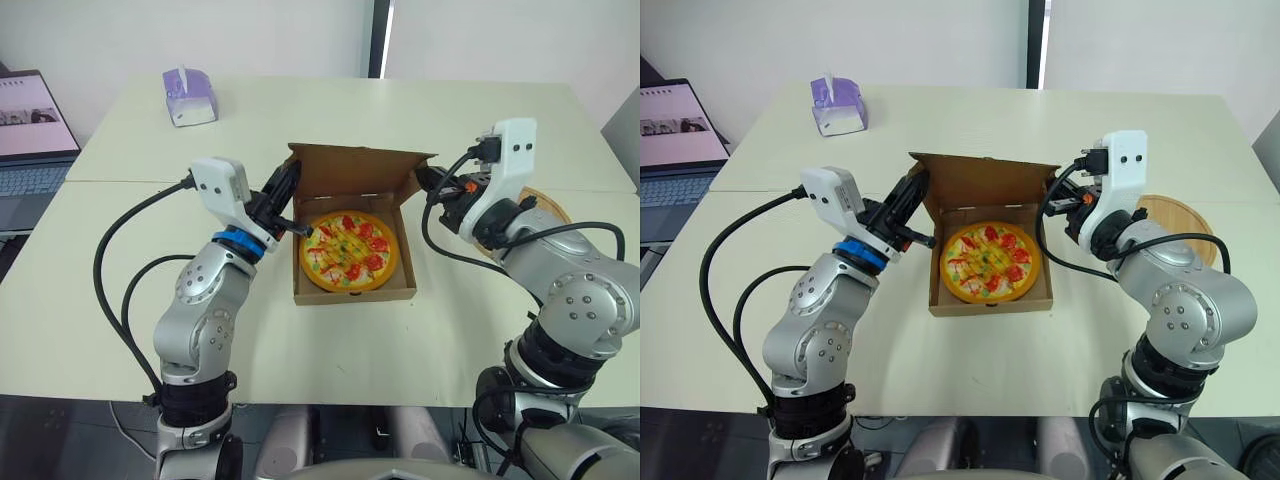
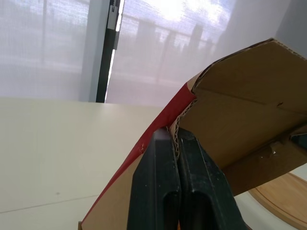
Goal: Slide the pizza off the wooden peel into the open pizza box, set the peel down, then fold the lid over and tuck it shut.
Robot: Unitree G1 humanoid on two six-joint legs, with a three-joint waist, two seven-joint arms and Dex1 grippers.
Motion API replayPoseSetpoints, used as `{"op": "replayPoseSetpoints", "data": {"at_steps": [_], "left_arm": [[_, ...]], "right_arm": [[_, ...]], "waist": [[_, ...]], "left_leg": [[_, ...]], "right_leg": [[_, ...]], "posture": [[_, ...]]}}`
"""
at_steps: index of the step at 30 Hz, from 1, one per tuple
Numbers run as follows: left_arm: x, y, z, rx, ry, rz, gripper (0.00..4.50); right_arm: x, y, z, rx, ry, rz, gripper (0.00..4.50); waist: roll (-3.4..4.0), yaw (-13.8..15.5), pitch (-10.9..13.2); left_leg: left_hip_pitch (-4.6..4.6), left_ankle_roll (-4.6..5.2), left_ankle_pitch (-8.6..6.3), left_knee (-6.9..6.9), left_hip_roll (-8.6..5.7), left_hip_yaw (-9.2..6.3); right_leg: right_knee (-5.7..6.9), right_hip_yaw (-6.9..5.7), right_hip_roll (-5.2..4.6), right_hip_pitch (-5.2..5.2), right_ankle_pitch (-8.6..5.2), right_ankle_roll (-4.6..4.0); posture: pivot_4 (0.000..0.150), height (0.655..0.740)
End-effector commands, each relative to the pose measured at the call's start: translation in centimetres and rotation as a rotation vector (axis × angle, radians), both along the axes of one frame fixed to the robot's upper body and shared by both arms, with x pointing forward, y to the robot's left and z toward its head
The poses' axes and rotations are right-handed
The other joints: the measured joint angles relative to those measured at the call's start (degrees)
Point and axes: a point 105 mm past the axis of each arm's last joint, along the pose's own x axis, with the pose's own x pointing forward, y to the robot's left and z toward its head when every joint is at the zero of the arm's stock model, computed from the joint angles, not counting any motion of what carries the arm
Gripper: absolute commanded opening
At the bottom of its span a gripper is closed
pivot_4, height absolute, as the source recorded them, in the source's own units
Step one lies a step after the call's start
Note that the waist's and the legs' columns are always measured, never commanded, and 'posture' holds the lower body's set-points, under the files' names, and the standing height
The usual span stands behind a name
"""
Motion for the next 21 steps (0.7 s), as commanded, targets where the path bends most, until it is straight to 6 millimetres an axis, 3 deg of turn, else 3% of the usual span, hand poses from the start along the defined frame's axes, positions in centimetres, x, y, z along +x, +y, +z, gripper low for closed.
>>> {"op": "replayPoseSetpoints", "data": {"at_steps": [1, 13, 18, 21], "left_arm": [[-1.3, -1.1, 0.5, 0.028, -0.039, -0.067, 0.00], [-4.0, 0.5, -2.9, 0.123, 0.060, -0.096, 0.00], [-5.1, 0.9, -4.3, 0.153, 0.120, -0.163, 0.00], [-5.4, 1.5, -4.5, 0.153, 0.148, -0.174, 0.58]], "right_arm": [[-1.4, 1.9, -0.8, -0.018, 0.011, 0.106, 0.04], [-3.5, 1.8, -3.4, -0.059, 0.008, 0.100, 0.04], [-4.1, 1.2, -4.8, -0.083, 0.021, 0.091, 0.04], [-4.3, 0.7, -5.3, -0.086, 0.030, 0.084, 0.62]], "waist": [[-0.08, 0.00, -0.10], [-0.14, -0.16, -0.26], [-0.12, -0.19, -0.24], [-0.12, -0.18, -0.24]], "left_leg": [[0.01, 0.00, 0.00, 0.00, 0.00, -0.01], [0.15, 0.06, -0.03, -0.05, 0.03, -0.03], [1.09, 0.29, -0.16, -0.46, 0.16, -0.18], [1.13, 0.28, -0.16, -0.54, 0.17, -0.22]], "right_leg": [[-0.01, 0.00, 0.00, 0.01, 0.00, 0.00], [-0.06, -0.02, 0.05, 0.13, -0.02, -0.03], [-0.67, -0.11, 0.21, 1.22, -0.05, -0.03], [-0.71, -0.11, 0.25, 1.26, -0.06, -0.02]], "posture": [[0.150, 0.7251], [0.150, 0.7251], [0.150, 0.7251], [0.150, 0.7251]]}}
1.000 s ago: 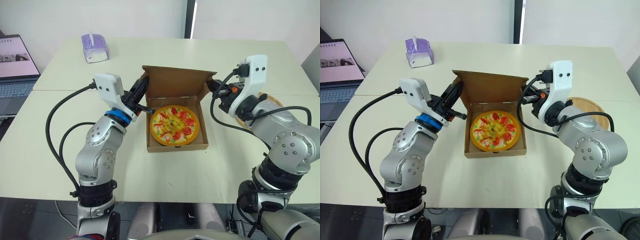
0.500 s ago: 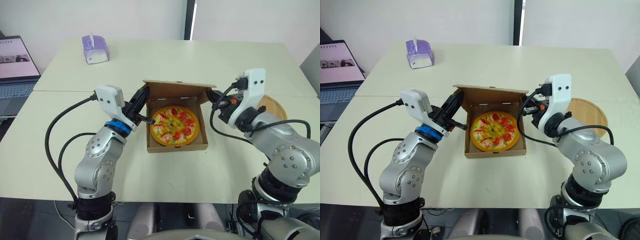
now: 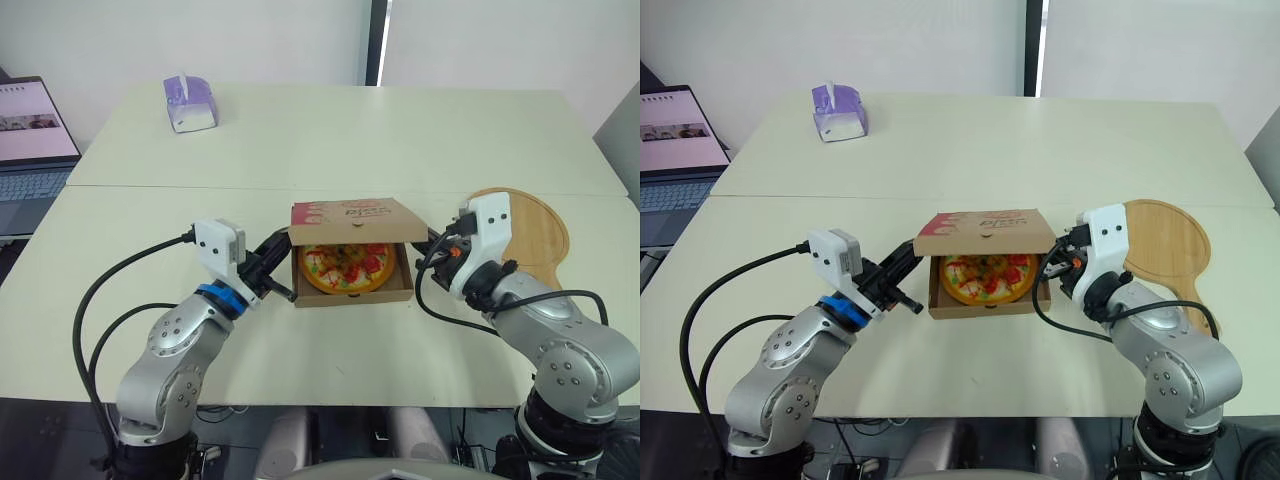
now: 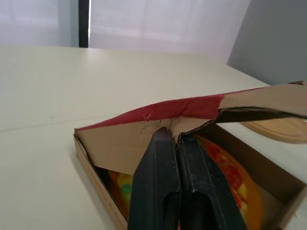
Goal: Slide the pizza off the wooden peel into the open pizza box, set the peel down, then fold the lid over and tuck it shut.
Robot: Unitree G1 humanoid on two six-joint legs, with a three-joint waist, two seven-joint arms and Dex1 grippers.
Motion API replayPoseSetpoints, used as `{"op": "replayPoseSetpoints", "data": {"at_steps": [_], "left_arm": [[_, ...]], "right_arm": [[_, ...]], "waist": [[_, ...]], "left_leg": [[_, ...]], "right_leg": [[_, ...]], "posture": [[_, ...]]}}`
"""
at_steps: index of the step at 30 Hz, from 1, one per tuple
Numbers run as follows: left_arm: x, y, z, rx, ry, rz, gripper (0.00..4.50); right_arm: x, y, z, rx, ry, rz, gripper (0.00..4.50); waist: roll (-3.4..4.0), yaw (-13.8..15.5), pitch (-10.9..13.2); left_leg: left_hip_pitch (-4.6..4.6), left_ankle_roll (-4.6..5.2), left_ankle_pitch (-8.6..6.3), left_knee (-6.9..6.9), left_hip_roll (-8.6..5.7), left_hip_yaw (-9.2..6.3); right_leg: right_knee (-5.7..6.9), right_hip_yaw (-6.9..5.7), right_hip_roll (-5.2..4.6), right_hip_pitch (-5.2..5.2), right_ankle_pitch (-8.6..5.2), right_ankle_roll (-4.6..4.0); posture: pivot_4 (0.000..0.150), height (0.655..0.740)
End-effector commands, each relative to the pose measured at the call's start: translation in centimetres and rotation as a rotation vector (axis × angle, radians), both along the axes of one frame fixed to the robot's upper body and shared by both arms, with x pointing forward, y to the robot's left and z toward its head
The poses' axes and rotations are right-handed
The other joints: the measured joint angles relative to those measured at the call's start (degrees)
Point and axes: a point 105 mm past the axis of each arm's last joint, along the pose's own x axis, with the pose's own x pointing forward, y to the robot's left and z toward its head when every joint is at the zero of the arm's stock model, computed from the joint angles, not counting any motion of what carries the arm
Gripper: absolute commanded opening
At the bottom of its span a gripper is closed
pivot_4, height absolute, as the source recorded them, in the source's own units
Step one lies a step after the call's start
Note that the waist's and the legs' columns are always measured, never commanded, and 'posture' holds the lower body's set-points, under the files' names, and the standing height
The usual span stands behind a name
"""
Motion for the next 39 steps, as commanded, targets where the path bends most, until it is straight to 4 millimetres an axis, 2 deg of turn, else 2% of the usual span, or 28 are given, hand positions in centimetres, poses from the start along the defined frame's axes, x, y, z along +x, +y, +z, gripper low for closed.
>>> {"op": "replayPoseSetpoints", "data": {"at_steps": [1, 8, 11, 12, 15, 17, 20, 23, 25, 29, 33, 34, 39], "left_arm": [[-1.1, -0.1, 1.2, -0.004, -0.032, -0.061, 0.86], [-2.8, 2.5, 1.1, 0.092, -0.010, -0.132, 3.23], [-4.1, 3.7, 0.7, 0.120, 0.091, -0.299, 4.22], [-4.4, 4.1, 0.6, 0.142, 0.120, -0.345, 4.47], [-3.6, 6.8, 1.2, 0.341, 0.141, -0.418, 4.47], [-2.6, 7.8, 3.2, 0.342, 0.131, -0.434, 4.47], [-1.7, 7.5, 7.2, 0.311, 0.094, -0.509, 4.47], [0.0, 7.1, 10.0, 0.279, 0.036, -0.527, 3.90], [1.2, 6.3, 10.7, 0.296, 0.023, -0.552, 3.24], [2.5, 3.8, 10.3, 0.353, 0.022, -0.676, 1.94], [3.9, 1.7, 9.4, 0.411, 0.009, -0.765, 0.62], [4.2, 1.1, 9.2, 0.423, 0.005, -0.790, 0.06], [5.3, -1.1, 8.4, 0.466, -0.016, -0.867, 0.01]], "right_arm": [[-0.7, 0.5, 0.6, 0.014, -0.039, 0.049, 0.92], [-2.2, -0.8, -0.3, -0.056, 0.003, 0.148, 3.52], [-2.8, -2.3, -0.5, -0.156, 0.015, 0.206, 4.50], [-2.8, -2.9, -0.6, -0.183, 0.018, 0.218, 4.50], [-2.4, -5.3, 0.0, -0.304, 0.006, 0.255, 4.50], [-2.0, -6.7, 0.7, -0.369, -0.016, 0.264, 4.50], [-1.9, -8.0, 2.1, -0.436, -0.058, 0.309, 4.50], [-1.9, -8.4, 3.7, -0.459, -0.107, 0.354, 4.50], [-2.0, -8.2, 5.0, -0.431, -0.139, 0.391, 4.50], [-2.2, -6.8, 6.9, -0.385, -0.189, 0.486, 4.50], [-1.8, -5.4, 7.8, -0.387, -0.226, 0.546, 4.50], [-1.6, -4.9, 7.7, -0.392, -0.232, 0.563, 4.50], [-1.0, -2.9, 6.7, -0.428, -0.239, 0.634, 4.50]], "waist": [[0.00, 0.01, 0.00], [0.01, 0.05, 0.02], [0.01, 0.07, 0.04], [0.02, 0.09, 0.06], [-0.02, 0.19, 0.13], [-0.01, 0.32, 0.18], [-0.19, 0.39, 0.30], [-0.20, 0.34, 0.31], [-0.20, 0.36, 0.31], [-0.20, 0.33, 0.31], [-0.22, 0.41, 0.33], [-0.22, 0.37, 0.33], [-0.22, 0.39, 0.33]], "left_leg": [[0.00, -0.01, 0.00, -0.01, 0.01, -0.01], [-0.01, -0.01, 0.00, -0.09, 0.00, -0.03], [-0.01, 0.00, 0.00, -0.13, 0.00, -0.01], [-0.01, 0.00, 0.00, -0.15, 0.00, -0.02], [0.02, 0.01, 0.00, -0.26, -0.01, 0.01], [0.10, 0.02, 0.01, -0.46, 0.00, 0.04], [0.24, 0.06, 0.02, -0.59, 0.04, -0.01], [0.28, 0.06, 0.01, -0.61, 0.04, 0.03], [0.28, 0.02, 0.03, -0.64, 0.03, 0.03], [0.24, 0.02, 0.02, -0.67, 0.01, 0.04], [0.18, 0.01, 0.03, -0.63, 0.01, 0.01], [0.18, 0.01, 0.03, -0.63, 0.00, 0.01], [0.05, 0.01, 0.03, -0.58, 0.00, 0.02]], "right_leg": [[0.00, 0.00, 0.00, -0.01, 0.00, 0.00], [-0.13, -0.01, 0.00, 0.00, 0.00, 0.00], [-0.18, -0.03, 0.01, 0.00, -0.02, 0.01], [-0.21, -0.04, 0.01, 0.00, -0.02, 0.02], [-0.31, -0.06, 0.10, 0.03, -0.05, 0.05], [-0.56, -0.08, 0.29, 0.14, -0.05, 0.07], [-0.85, -0.14, 0.32, 0.40, -0.07, 0.15], [-0.91, -0.09, 0.20, 0.44, -0.02, 0.11], [-0.95, -0.10, 0.08, 0.44, -0.01, 0.13], [-0.97, -0.06, 0.02, 0.40, -0.01, 0.13], [-0.94, -0.09, -0.01, 0.38, -0.01, 0.12], [-0.94, -0.09, -0.01, 0.37, -0.01, 0.12], [-0.92, -0.08, -0.02, 0.26, -0.01, 0.12]], "posture": [[0.150, 0.7251], [0.150, 0.7251], [0.150, 0.7251], [0.150, 0.7251], [0.150, 0.7251], [0.150, 0.7251], [0.150, 0.7251], [0.150, 0.7251], [0.150, 0.7251], [0.150, 0.7251], [0.150, 0.7251], [0.150, 0.7251], [0.150, 0.7251]]}}
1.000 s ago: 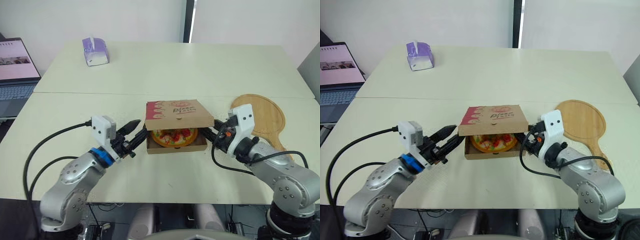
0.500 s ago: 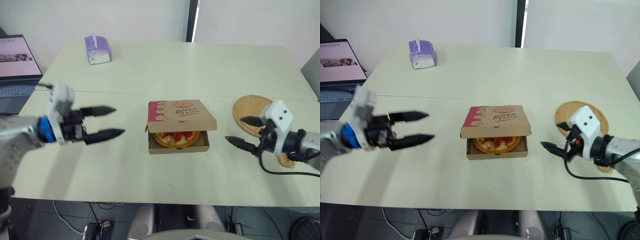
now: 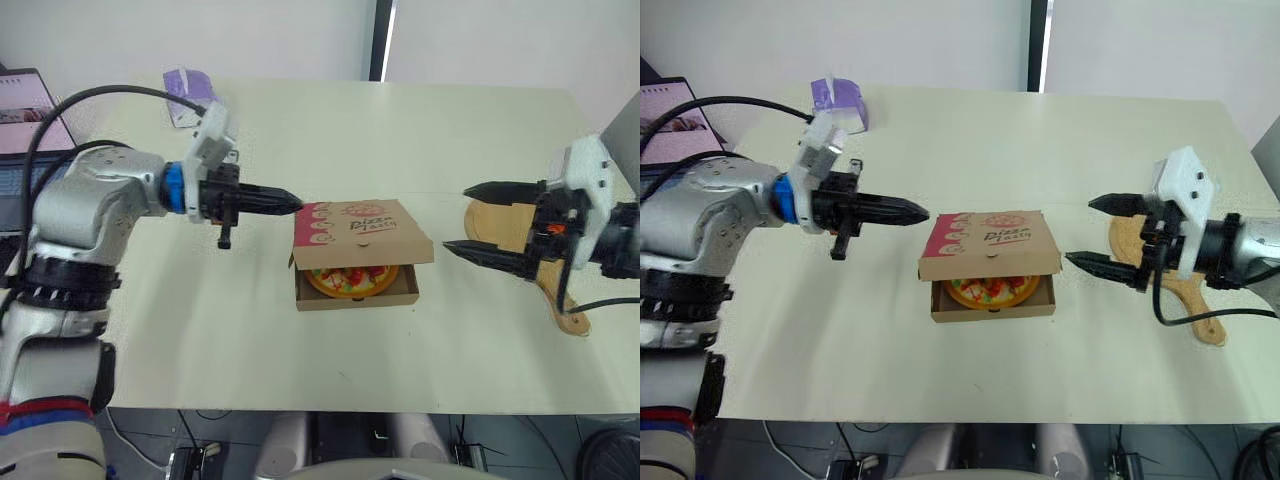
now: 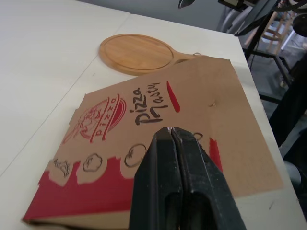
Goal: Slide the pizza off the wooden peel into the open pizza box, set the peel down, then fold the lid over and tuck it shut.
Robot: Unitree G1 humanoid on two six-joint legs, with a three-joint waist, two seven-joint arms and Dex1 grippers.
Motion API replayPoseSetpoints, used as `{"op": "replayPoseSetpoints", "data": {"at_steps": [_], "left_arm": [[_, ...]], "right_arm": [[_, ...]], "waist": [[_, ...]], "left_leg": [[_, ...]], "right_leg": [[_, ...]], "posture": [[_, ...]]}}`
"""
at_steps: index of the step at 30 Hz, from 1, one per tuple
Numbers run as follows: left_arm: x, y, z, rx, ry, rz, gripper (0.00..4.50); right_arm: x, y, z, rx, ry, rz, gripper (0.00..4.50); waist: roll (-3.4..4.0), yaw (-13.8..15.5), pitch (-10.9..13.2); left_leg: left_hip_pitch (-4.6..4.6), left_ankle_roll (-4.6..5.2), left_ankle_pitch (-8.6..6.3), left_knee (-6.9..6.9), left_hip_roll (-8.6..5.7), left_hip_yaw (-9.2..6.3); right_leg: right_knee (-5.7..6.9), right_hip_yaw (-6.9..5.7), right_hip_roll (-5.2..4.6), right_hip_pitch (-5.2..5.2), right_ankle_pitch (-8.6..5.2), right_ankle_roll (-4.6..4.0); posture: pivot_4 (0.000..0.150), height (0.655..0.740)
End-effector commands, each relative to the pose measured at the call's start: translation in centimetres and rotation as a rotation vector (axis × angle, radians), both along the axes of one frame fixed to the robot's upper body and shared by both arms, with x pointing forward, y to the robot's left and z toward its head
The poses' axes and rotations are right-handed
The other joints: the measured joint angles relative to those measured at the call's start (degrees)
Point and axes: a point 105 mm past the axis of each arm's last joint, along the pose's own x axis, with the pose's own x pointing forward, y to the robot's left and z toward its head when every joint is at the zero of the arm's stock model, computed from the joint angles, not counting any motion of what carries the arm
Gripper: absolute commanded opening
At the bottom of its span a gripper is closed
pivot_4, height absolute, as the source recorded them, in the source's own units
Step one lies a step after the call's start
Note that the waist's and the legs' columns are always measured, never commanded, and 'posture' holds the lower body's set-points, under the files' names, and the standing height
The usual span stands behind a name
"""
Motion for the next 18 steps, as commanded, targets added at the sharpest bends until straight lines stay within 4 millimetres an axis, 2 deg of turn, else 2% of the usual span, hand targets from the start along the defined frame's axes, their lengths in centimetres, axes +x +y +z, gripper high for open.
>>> {"op": "replayPoseSetpoints", "data": {"at_steps": [1, 7, 12, 18], "left_arm": [[0.2, -0.7, 0.1, 0.035, -0.038, -0.049, 0.01], [0.1, -1.5, -0.4, 0.050, -0.045, -0.091, 0.01], [-0.1, -1.6, -0.8, 0.049, -0.046, -0.098, 0.01], [-0.5, -1.9, -1.1, 0.048, -0.045, -0.108, 0.01]], "right_arm": [[0.5, 0.9, 0.1, -0.022, -0.048, 0.028, 4.50], [1.2, 1.7, -0.8, -0.055, -0.052, 0.056, 4.50], [0.7, 2.0, -1.8, -0.120, -0.057, 0.107, 4.50], [1.3, 1.8, -3.3, -0.218, -0.110, 0.107, 4.50]], "waist": [[0.00, -0.02, 0.00], [0.00, -0.01, 0.00], [0.00, 0.00, 0.00], [0.00, -0.01, 0.00]], "left_leg": [[-0.06, 0.00, 0.00, 0.00, 0.00, -0.01], [-0.40, -0.03, 0.02, 0.04, -0.02, 0.06], [-0.42, -0.02, 0.01, 0.05, -0.03, 0.06], [-0.40, -0.02, 0.01, 0.08, -0.04, 0.07]], "right_leg": [[-0.01, 0.00, 0.00, -0.05, 0.00, 0.00], [0.13, 0.02, -0.05, -0.51, 0.02, -0.01], [0.13, 0.01, -0.09, -0.50, 0.02, 0.00], [0.19, 0.01, -0.09, -0.51, 0.02, 0.00]], "posture": [[0.150, 0.7251], [0.150, 0.7251], [0.150, 0.7251], [0.150, 0.7251]]}}
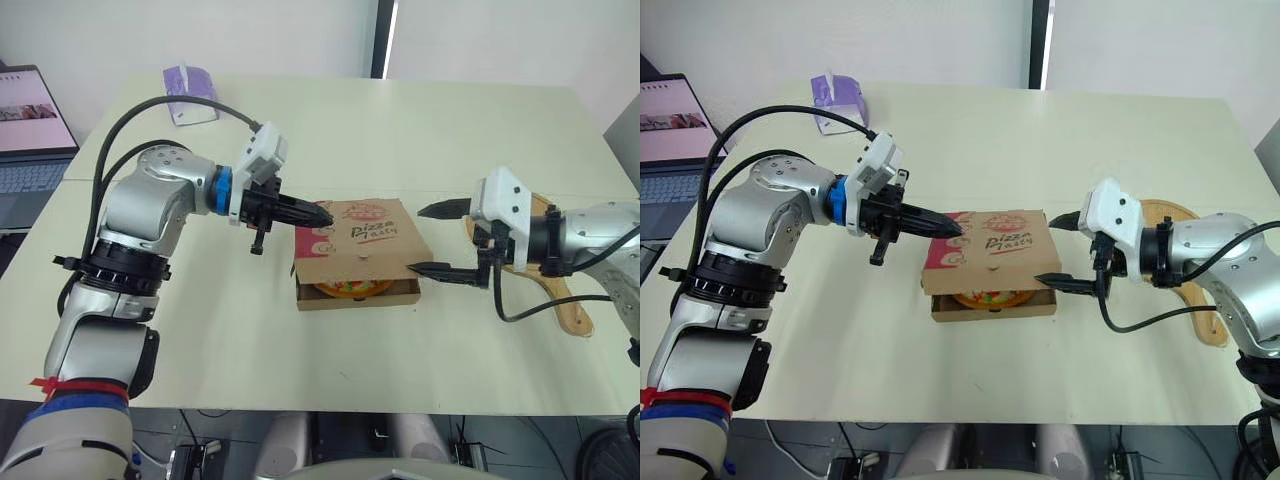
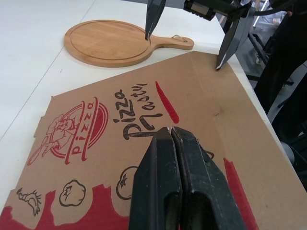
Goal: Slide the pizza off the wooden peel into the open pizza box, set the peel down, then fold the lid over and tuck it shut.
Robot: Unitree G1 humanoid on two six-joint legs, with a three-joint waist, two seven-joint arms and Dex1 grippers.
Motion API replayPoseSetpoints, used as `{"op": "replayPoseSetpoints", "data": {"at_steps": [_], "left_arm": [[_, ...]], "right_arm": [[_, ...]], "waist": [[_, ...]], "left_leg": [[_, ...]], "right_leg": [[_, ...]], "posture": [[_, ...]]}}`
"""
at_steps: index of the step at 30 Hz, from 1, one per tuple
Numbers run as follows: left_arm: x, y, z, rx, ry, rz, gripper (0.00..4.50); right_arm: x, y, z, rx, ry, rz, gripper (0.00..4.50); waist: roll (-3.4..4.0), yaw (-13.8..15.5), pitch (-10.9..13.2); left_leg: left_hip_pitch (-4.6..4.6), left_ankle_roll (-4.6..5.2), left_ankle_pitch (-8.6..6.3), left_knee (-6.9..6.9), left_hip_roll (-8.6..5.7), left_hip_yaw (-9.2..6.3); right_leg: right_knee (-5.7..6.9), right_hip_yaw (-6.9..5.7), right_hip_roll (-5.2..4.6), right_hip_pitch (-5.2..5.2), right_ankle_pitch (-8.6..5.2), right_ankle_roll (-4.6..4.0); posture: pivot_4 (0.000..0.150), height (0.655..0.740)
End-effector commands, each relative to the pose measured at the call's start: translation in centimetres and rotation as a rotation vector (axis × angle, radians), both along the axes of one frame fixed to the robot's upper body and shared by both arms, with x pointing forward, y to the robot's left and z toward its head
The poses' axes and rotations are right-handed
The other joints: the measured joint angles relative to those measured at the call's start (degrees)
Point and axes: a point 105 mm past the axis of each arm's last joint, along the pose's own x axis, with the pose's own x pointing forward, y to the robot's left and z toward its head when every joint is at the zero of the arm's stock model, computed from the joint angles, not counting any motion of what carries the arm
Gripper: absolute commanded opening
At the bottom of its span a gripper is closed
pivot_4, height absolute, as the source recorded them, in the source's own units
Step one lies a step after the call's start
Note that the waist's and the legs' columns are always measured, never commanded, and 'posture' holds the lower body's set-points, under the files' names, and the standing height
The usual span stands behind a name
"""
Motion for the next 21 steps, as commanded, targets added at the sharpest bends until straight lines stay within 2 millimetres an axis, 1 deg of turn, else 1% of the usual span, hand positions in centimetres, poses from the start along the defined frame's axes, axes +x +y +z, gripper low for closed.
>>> {"op": "replayPoseSetpoints", "data": {"at_steps": [1, 5, 7, 9, 11, 12, 16, 21], "left_arm": [[-0.5, -0.3, 1.0, -0.016, -0.054, -0.021, 0.01], [-0.7, -0.4, 0.8, -0.016, -0.052, -0.024, 0.01], [-0.8, -0.4, 0.6, -0.005, -0.057, -0.028, 0.01], [-0.9, -0.4, 0.5, -0.007, -0.054, -0.028, 0.01], [-0.9, -0.4, 0.5, -0.010, -0.052, -0.028, 0.01], [-0.9, -0.5, 0.5, -0.011, -0.053, -0.028, 0.01], [-0.9, -0.5, 0.1, -0.004, -0.055, -0.033, 0.01], [-1.0, -0.8, -0.3, -0.001, -0.056, -0.041, 0.01]], "right_arm": [[0.3, -0.3, -0.1, -0.048, -0.070, -0.002, 4.50], [0.4, -0.3, 0.0, -0.045, -0.082, -0.002, 4.50], [0.3, -0.5, 0.5, -0.002, -0.062, -0.016, 4.50], [0.7, -1.3, 0.9, -0.003, -0.070, -0.054, 4.50], [0.9, -1.9, 0.9, -0.023, -0.083, -0.073, 4.50], [0.7, -1.8, 0.9, -0.013, -0.074, -0.064, 4.50], [-0.9, -0.2, 0.7, 0.033, -0.010, 0.016, 4.50], [-1.3, 0.1, -0.6, 0.003, 0.014, 0.027, 4.50]], "waist": [[0.00, 0.00, 0.00], [0.00, 0.01, 0.00], [0.00, 0.01, 0.00], [0.00, 0.02, 0.00], [0.00, 0.05, 0.00], [0.00, 0.06, 0.00], [0.00, 0.06, 0.00], [0.00, 0.07, -0.01]], "left_leg": [[0.00, 0.00, 0.00, 0.00, 0.00, 0.00], [0.00, 0.00, 0.00, 0.04, 0.00, 0.02], [0.00, -0.01, 0.00, 0.04, 0.00, 0.00], [0.01, -0.01, 0.00, 0.04, 0.00, 0.01], [0.00, -0.01, 0.00, 0.06, 0.00, 0.01], [0.00, -0.01, 0.00, 0.07, -0.01, 0.01], [0.01, -0.01, 0.00, 0.07, -0.01, 0.00], [0.03, 0.00, 0.00, 0.10, -0.01, 0.01]], "right_leg": [[0.00, 0.00, 0.00, 0.00, 0.00, 0.00], [0.00, 0.01, -0.01, 0.00, 0.00, 0.00], [0.02, 0.00, -0.01, 0.00, 0.00, 0.00], [0.03, 0.01, -0.01, 0.00, 0.00, 0.00], [0.03, 0.01, -0.02, 0.00, 0.00, 0.00], [0.03, 0.01, -0.02, 0.01, 0.00, 0.00], [0.06, 0.00, -0.02, 0.01, 0.01, 0.00], [0.07, 0.01, -0.02, 0.04, 0.01, 0.00]], "posture": [[0.150, 0.7251], [0.150, 0.7251], [0.150, 0.7251], [0.150, 0.7251], [0.150, 0.7251], [0.150, 0.7251], [0.150, 0.7251], [0.150, 0.7251]]}}
